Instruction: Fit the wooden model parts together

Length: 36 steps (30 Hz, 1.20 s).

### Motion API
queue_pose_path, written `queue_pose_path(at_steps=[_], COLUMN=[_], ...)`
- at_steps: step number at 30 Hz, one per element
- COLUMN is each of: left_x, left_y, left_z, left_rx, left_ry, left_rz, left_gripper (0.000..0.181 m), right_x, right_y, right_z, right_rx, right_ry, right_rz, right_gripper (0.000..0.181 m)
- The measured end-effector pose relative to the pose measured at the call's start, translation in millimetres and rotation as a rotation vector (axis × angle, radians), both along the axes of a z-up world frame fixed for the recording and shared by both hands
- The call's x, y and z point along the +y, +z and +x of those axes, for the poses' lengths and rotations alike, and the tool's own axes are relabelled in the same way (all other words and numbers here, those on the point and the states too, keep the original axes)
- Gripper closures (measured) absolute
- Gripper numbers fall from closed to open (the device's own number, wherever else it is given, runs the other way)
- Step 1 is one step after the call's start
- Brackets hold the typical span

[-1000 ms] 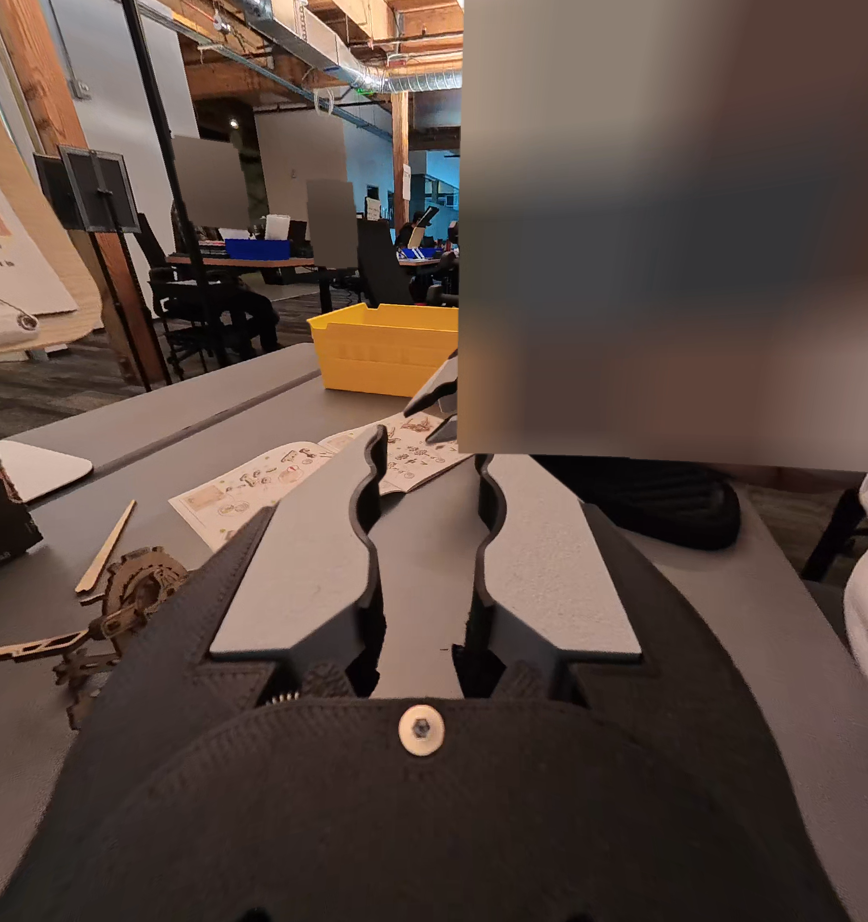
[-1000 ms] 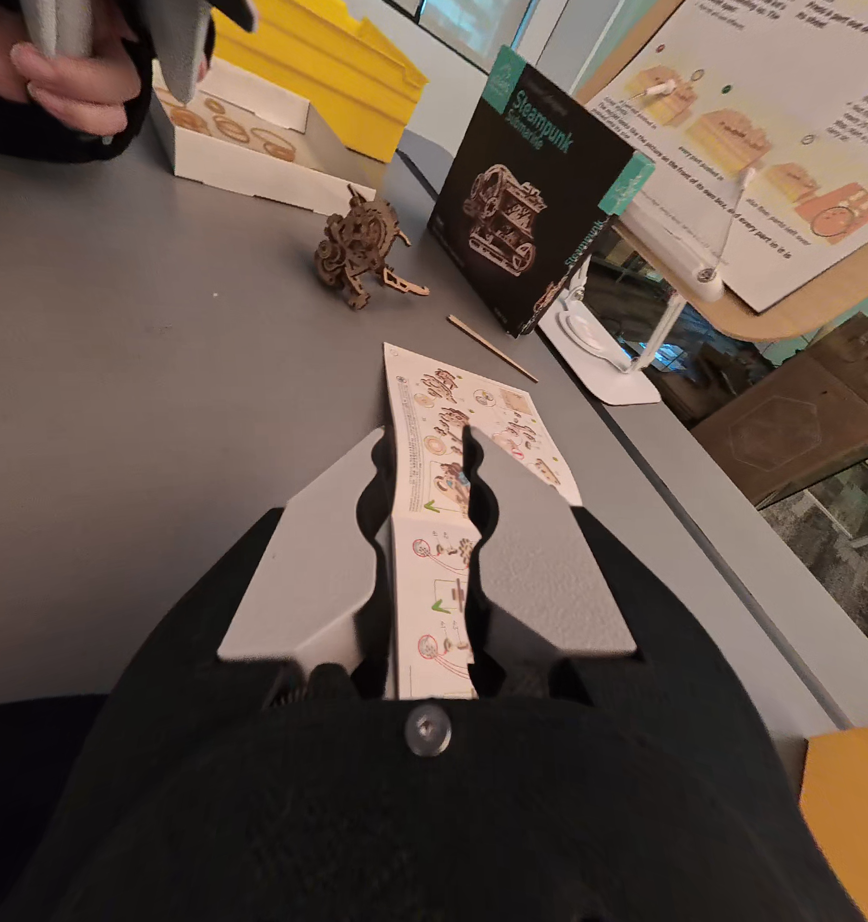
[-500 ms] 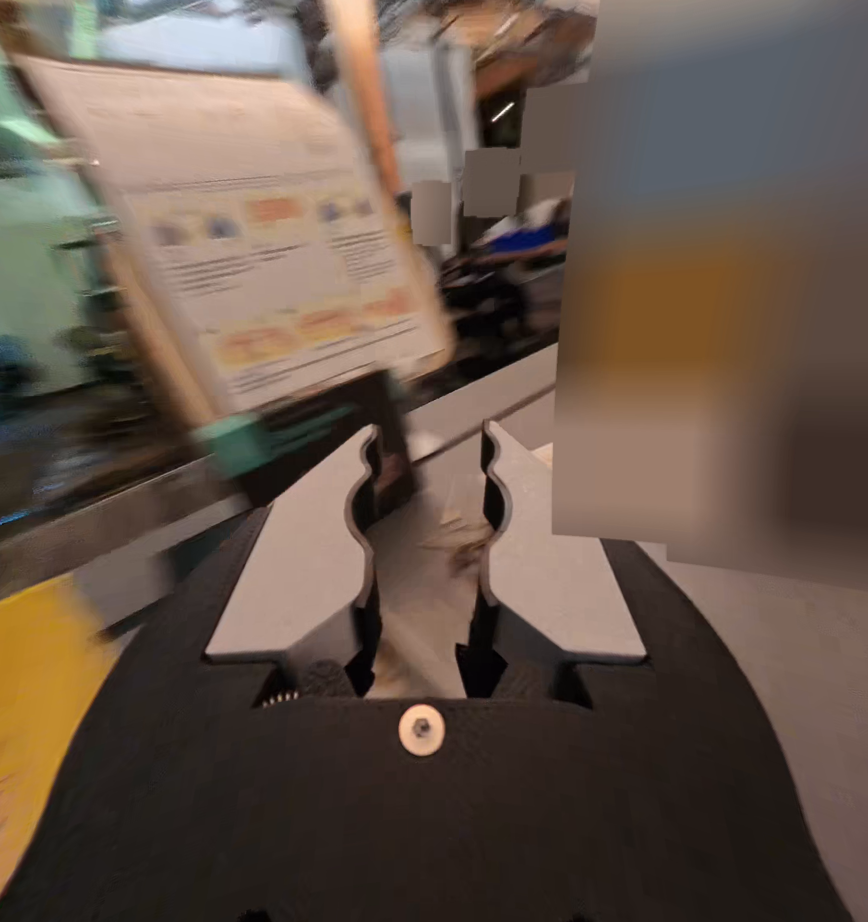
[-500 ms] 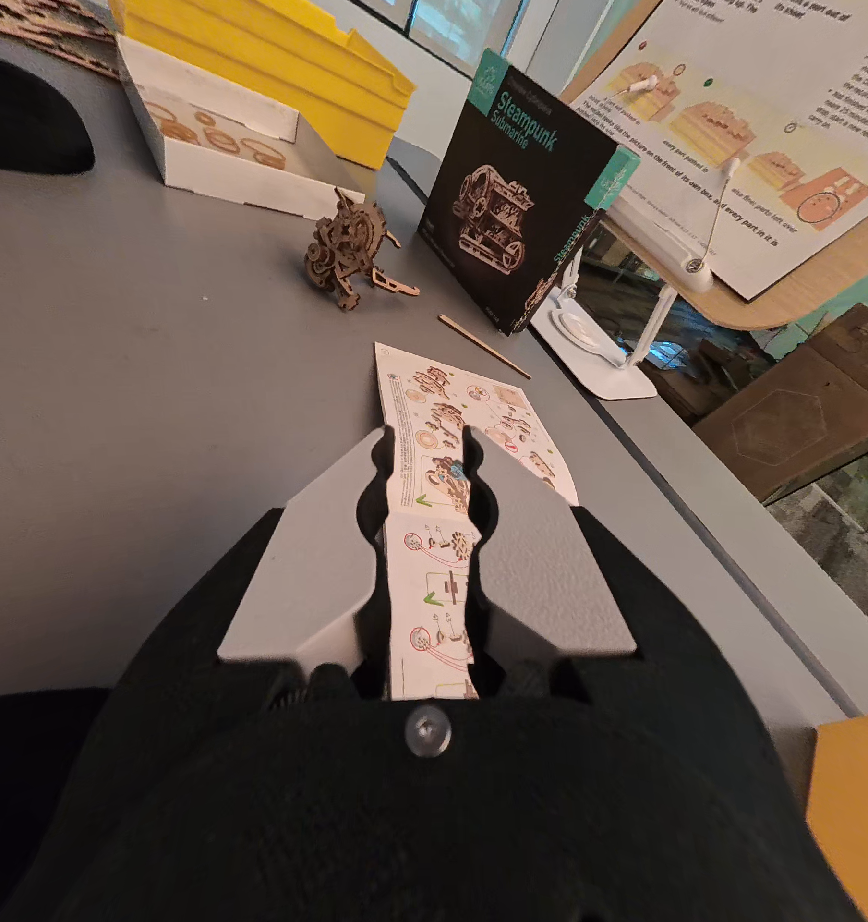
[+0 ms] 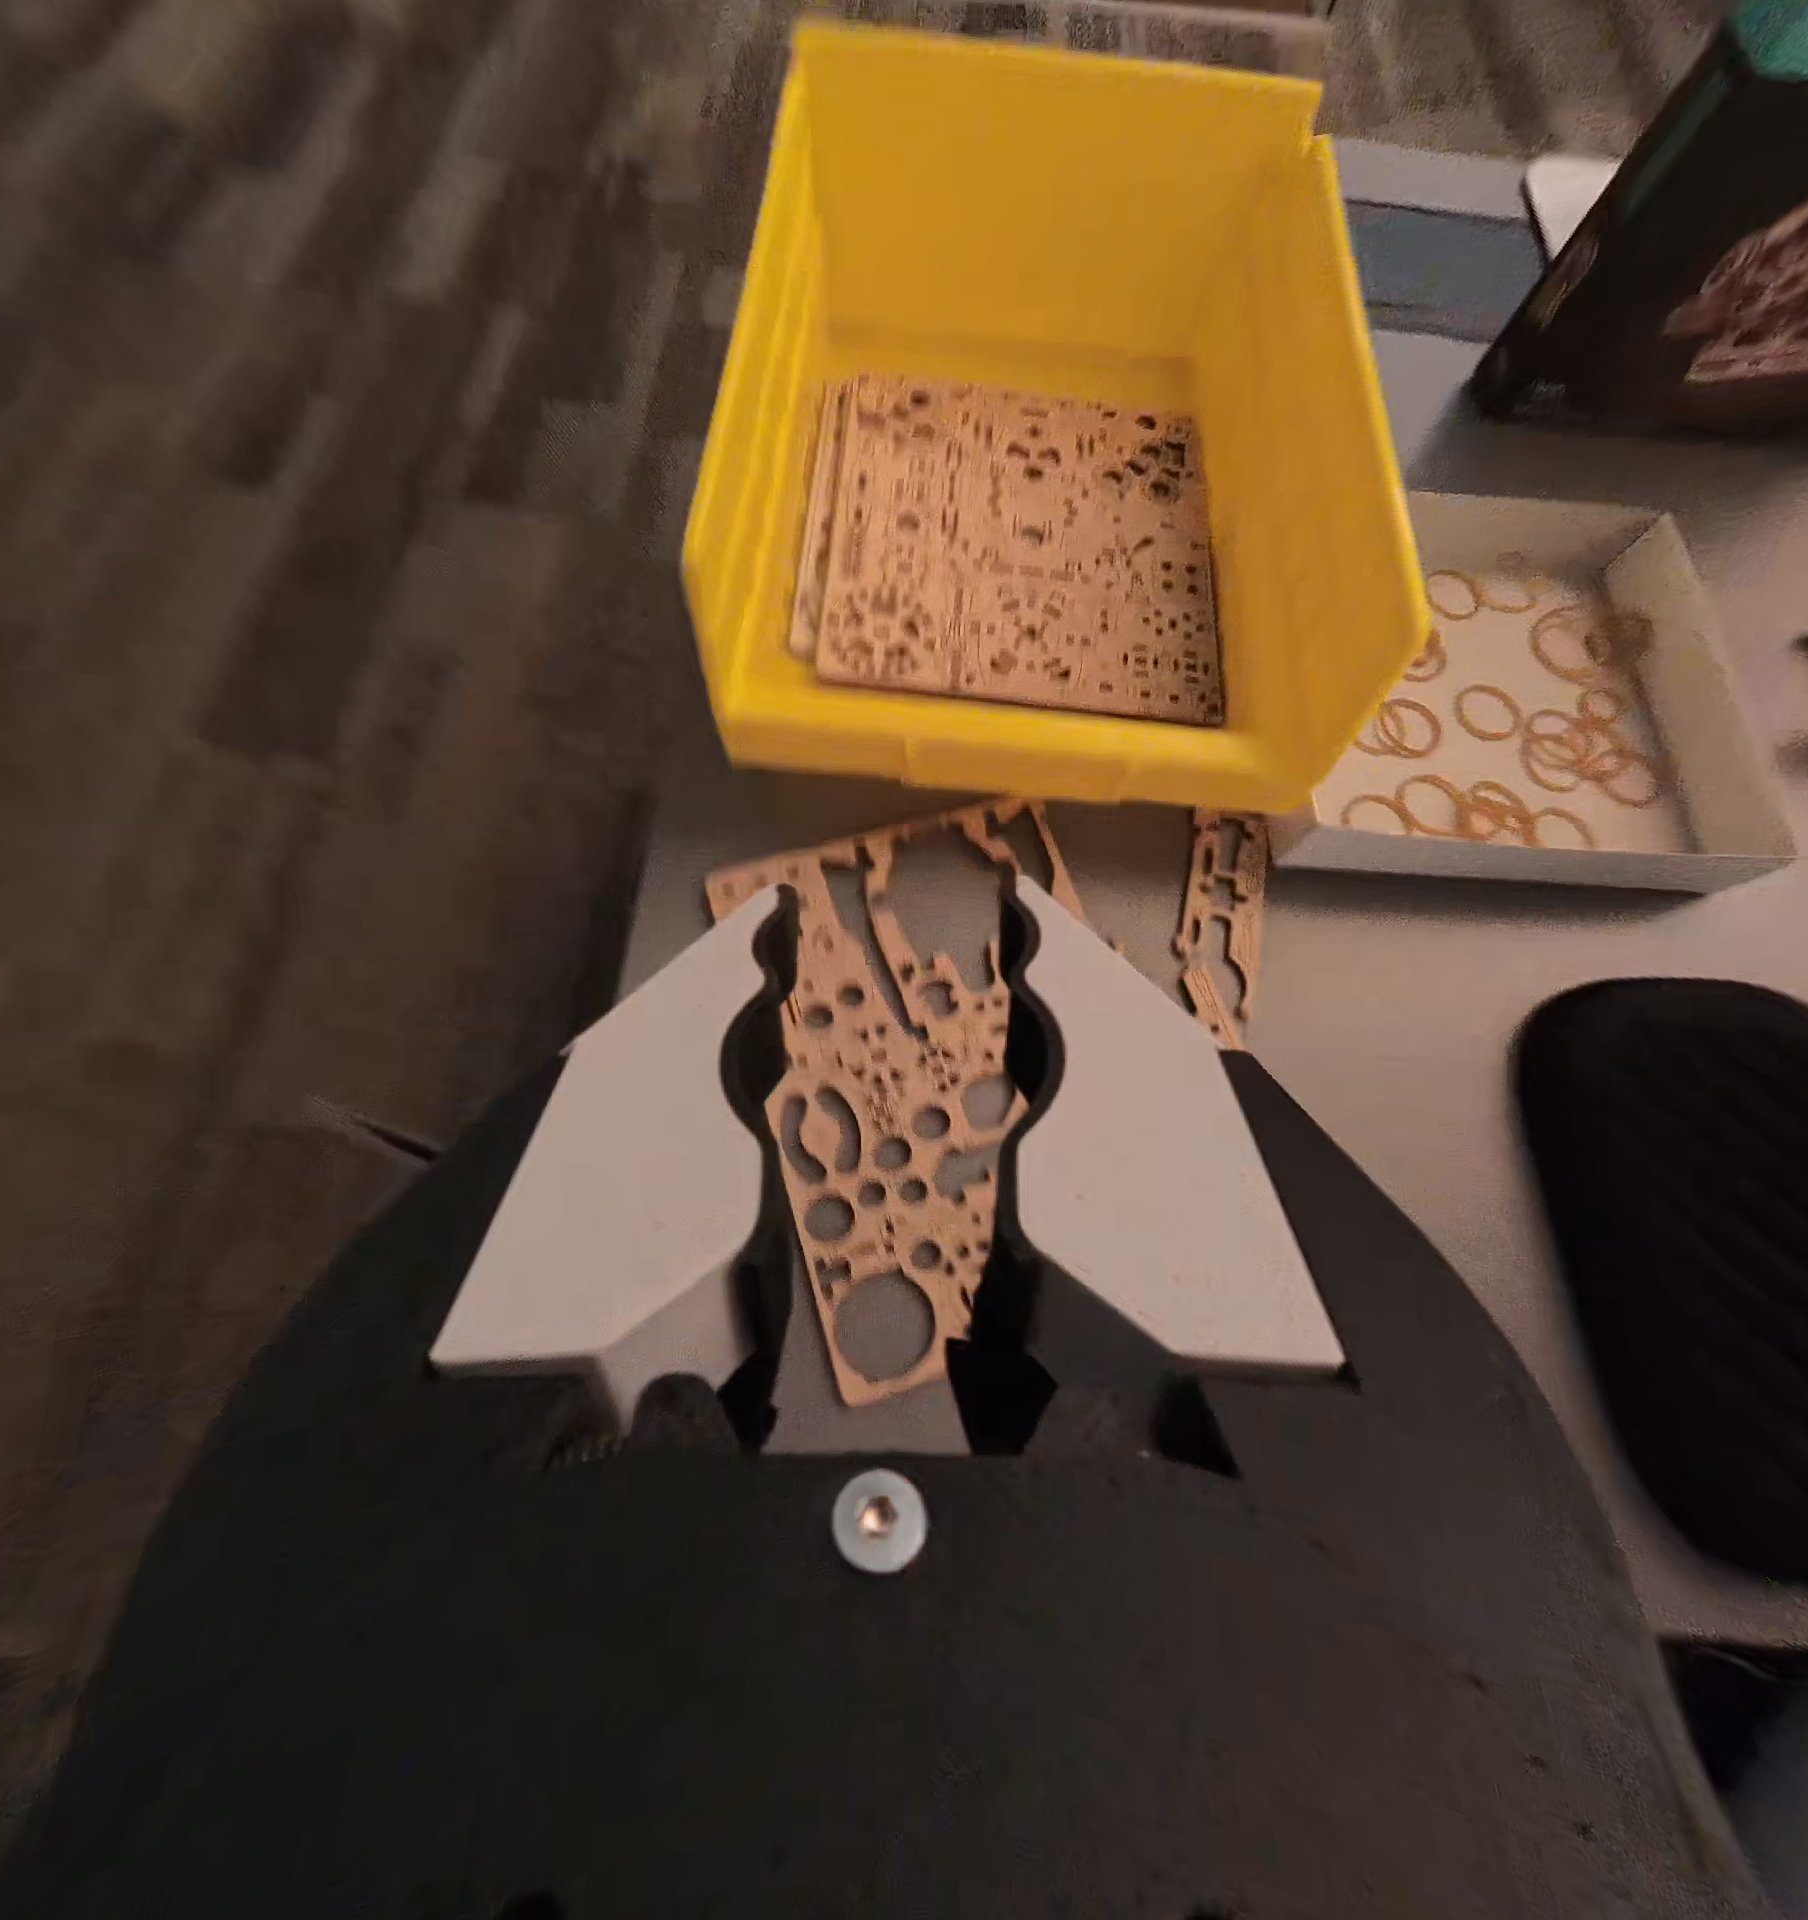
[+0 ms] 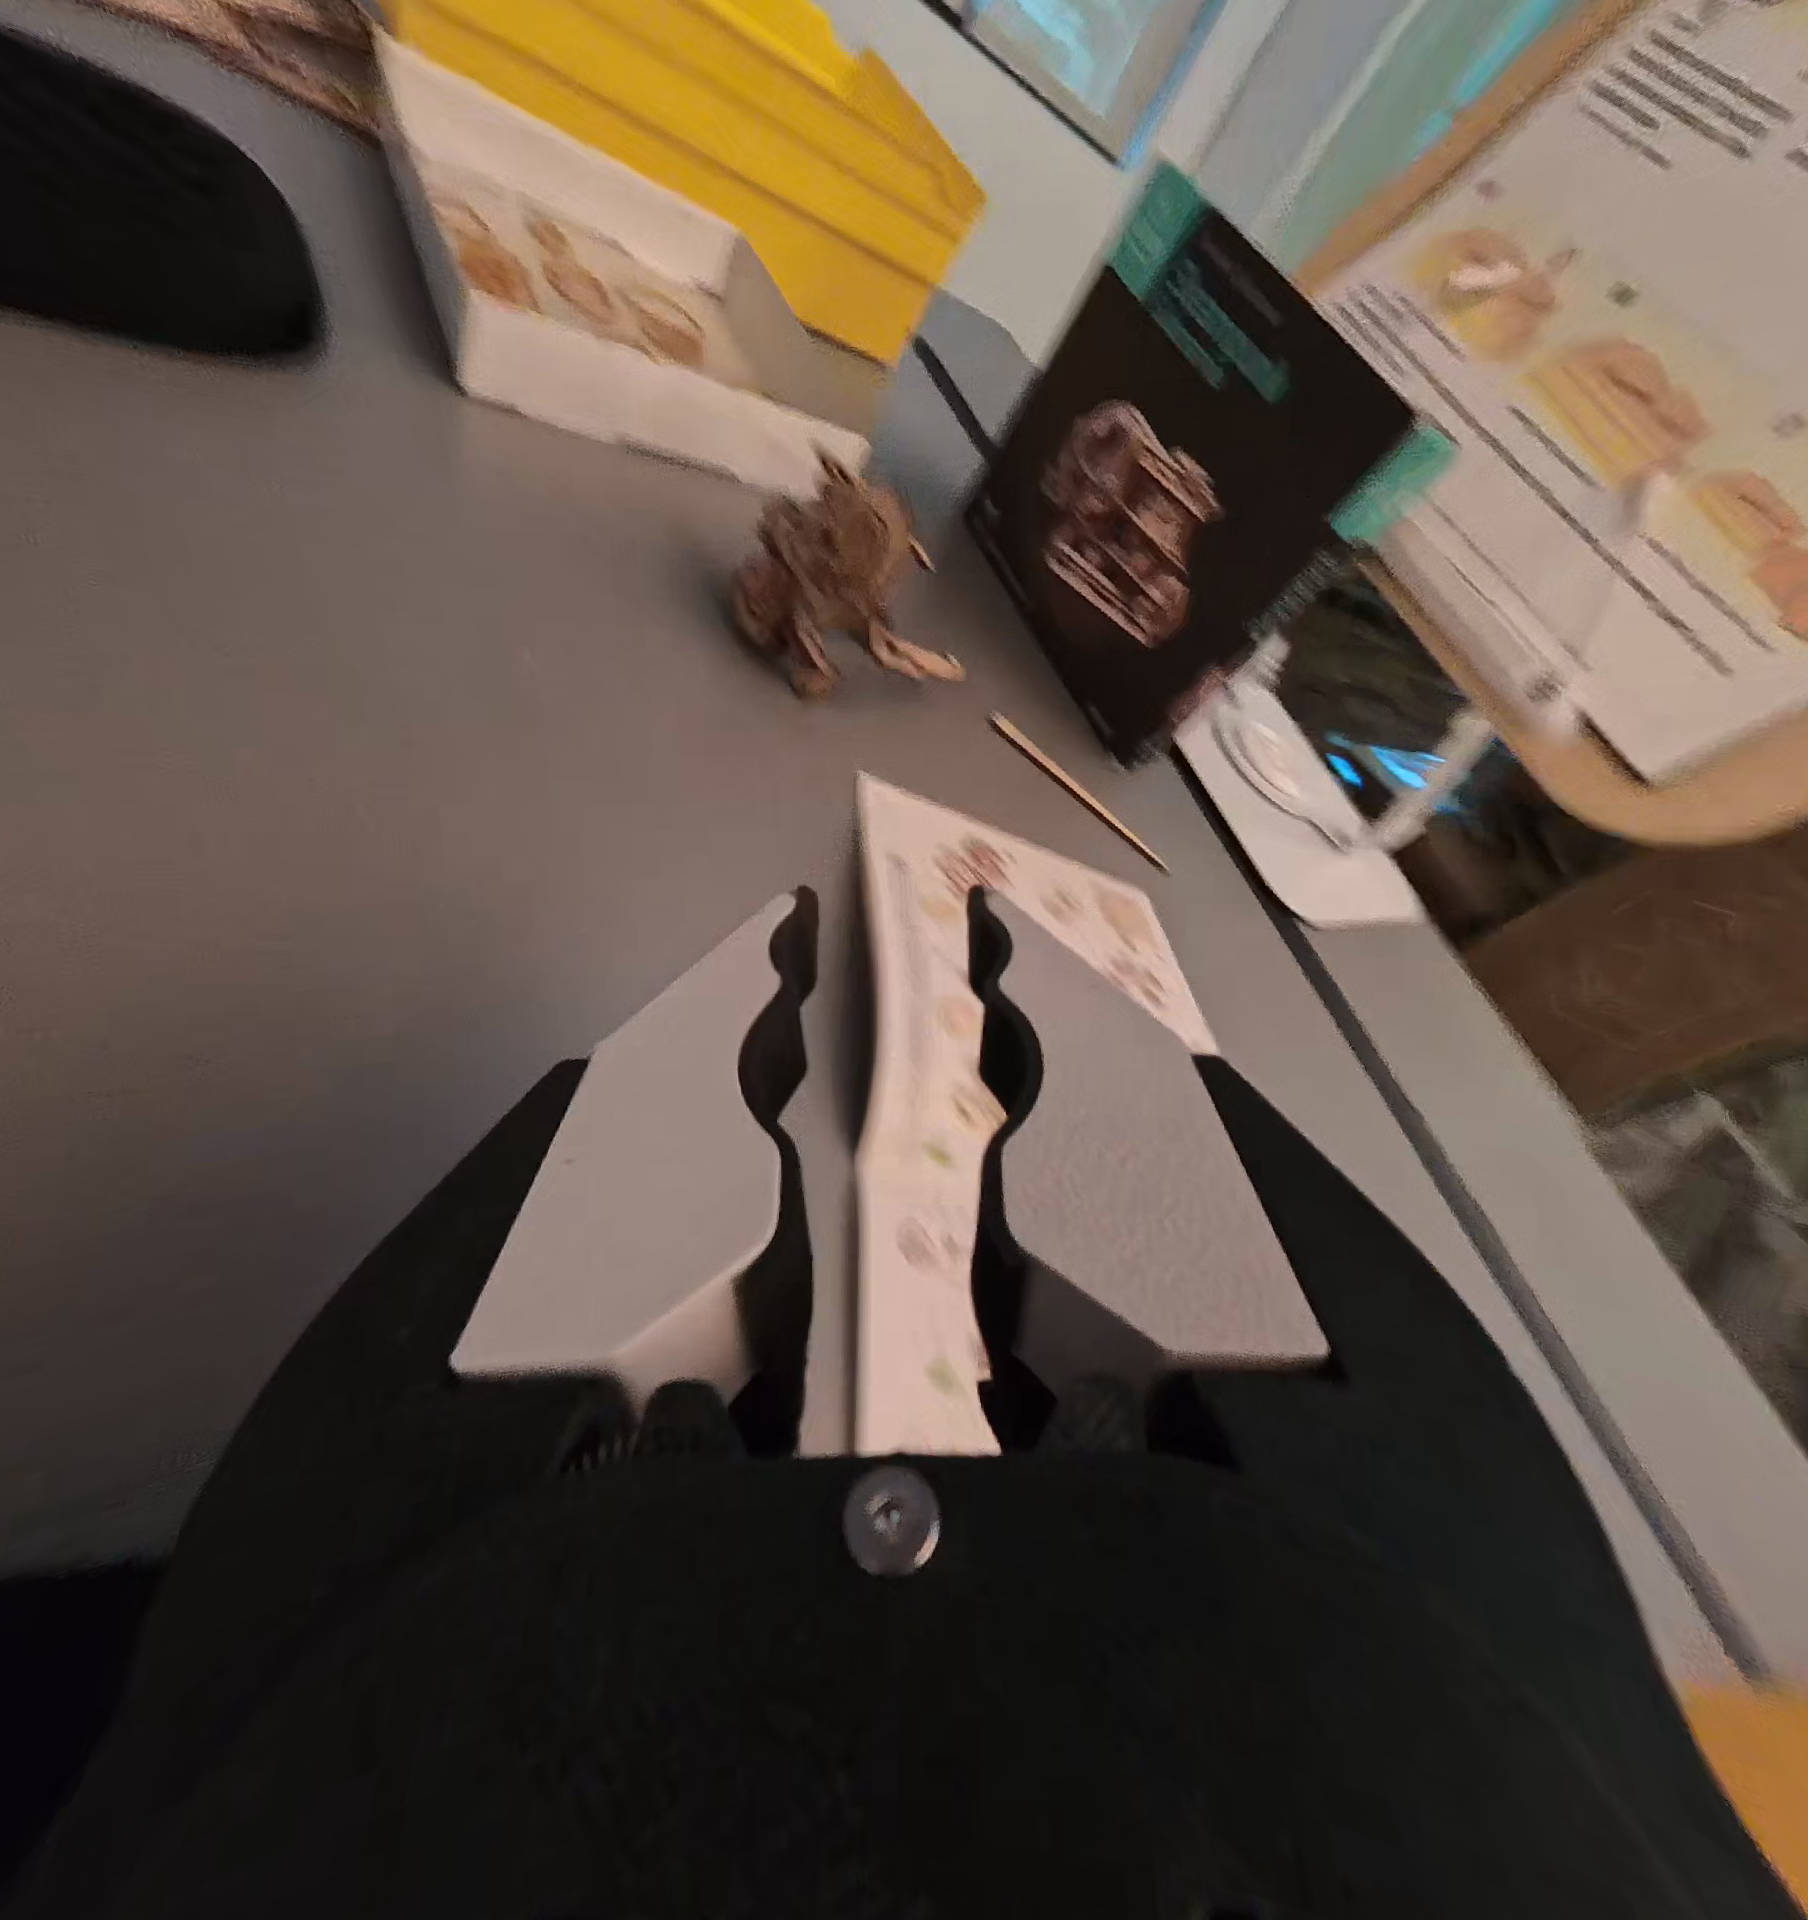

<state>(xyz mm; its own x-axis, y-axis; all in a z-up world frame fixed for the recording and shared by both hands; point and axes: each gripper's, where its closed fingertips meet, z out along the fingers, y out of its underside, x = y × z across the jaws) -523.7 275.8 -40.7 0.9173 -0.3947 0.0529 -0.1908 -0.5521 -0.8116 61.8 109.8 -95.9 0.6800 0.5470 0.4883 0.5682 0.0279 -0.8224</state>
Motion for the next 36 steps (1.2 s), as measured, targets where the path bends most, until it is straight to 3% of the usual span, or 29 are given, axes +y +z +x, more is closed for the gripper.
queue_pose_path(at_steps=[2,4,8,11,15,20,23,26,31,36], left_x=[-18,-30,-29,-29,-35,-43,-52,-63,-80,-93], left_y=[-25,-47,-70,-90,-112,-118,-114,-103,-99,-106], left_z=[-17,-33,-29,-20,-18,-32,-42,-49,-67,-82], left_rx=[-0.096,-0.088,-0.170,-0.183,-0.170,-0.235,-0.270,-0.331,-0.353,-0.438], left_ry=[0.017,0.020,-0.034,-0.075,-0.090,-0.075,-0.049,-0.035,0.048,0.119], left_rz=[-0.084,-0.133,-0.180,-0.203,-0.224,-0.224,-0.195,-0.142,-0.087,-0.088], left_gripper=[0.139,0.135,0.124,0.119,0.115,0.115,0.115,0.115,0.111,0.108], right_x=[-3,-5,6,41,78,93,103,106,104,86], right_y=[13,24,26,8,-8,-47,-59,-72,-84,-81], right_z=[-60,-139,-292,-379,-459,-513,-519,-512,-508,-511], right_rx=[0.085,0.180,0.255,0.149,0.159,0.101,0.019,-0.060,-0.162,-0.169], right_ry=[0.161,0.355,0.624,0.624,0.650,0.663,0.581,0.511,0.503,0.582], right_rz=[-0.073,-0.171,-0.363,-0.402,-0.454,-0.704,-0.701,-0.729,-0.703,-0.667], right_gripper=[0.150,0.140,0.139,0.125,0.123,0.087,0.068,0.060,0.061,0.083])
